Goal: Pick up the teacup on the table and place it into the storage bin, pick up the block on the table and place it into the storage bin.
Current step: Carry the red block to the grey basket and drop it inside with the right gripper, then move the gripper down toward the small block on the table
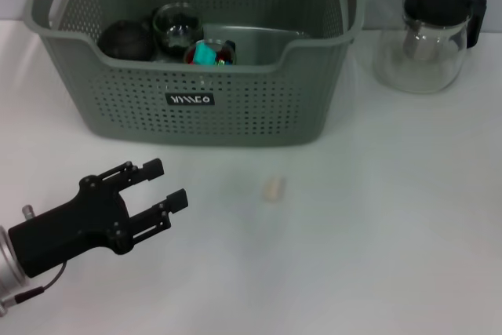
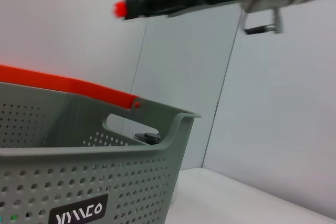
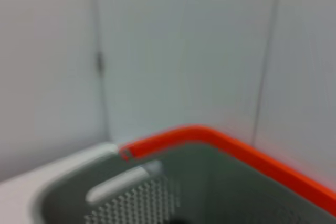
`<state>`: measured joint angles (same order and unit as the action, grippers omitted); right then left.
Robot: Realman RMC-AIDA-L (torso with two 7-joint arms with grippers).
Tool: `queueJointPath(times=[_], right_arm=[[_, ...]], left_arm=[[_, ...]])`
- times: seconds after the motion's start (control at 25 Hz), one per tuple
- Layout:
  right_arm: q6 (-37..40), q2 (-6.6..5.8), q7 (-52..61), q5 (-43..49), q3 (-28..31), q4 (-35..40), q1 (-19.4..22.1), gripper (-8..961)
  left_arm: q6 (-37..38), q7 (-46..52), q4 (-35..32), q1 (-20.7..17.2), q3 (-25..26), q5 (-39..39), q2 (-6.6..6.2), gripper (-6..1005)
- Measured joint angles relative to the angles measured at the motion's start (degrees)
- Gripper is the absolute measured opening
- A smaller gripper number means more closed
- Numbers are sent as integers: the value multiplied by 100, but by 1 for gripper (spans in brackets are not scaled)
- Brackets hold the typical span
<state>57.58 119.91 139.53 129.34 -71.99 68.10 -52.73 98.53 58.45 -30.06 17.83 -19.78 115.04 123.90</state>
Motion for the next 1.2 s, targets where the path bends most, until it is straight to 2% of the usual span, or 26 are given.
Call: queueJointPath(times=[0.16, 0.28, 0.44, 0.6, 0.68, 0.8, 1.08, 1.2], right_arm=[[-540, -65, -5, 546, 214, -1762, -1116, 303], [-846, -91, -43, 849, 250, -2601, -1630, 312], [-1005, 36, -55, 1341, 154, -2741, -1788, 345], [-863, 48, -5, 1281, 140, -2428, -1658, 440], [-709, 40, -11, 1115, 150, -2162, -1509, 488], [-194, 39, -99, 743, 115, -1264, -941, 559], [1646, 1, -1204, -1412, -80, 1237, 1430, 817], [2685, -55, -1157, -1421, 108, 1952, 2065, 896]], left_arm=[[-1, 0, 0, -16, 0, 0, 1, 656], [-1, 0, 0, -24, 0, -1, 2, 656], [0, 0, 0, -25, 0, -4, 2, 656], [-1, 0, 0, -36, 0, -47, 2, 656], [-1, 0, 0, -41, 0, -50, 2, 656], [6, 0, 0, -43, 1, -58, 2, 656], [-1, -5, 10, -42, 0, -70, 2, 656], [-3, -7, 10, -32, 0, -70, -8, 656]])
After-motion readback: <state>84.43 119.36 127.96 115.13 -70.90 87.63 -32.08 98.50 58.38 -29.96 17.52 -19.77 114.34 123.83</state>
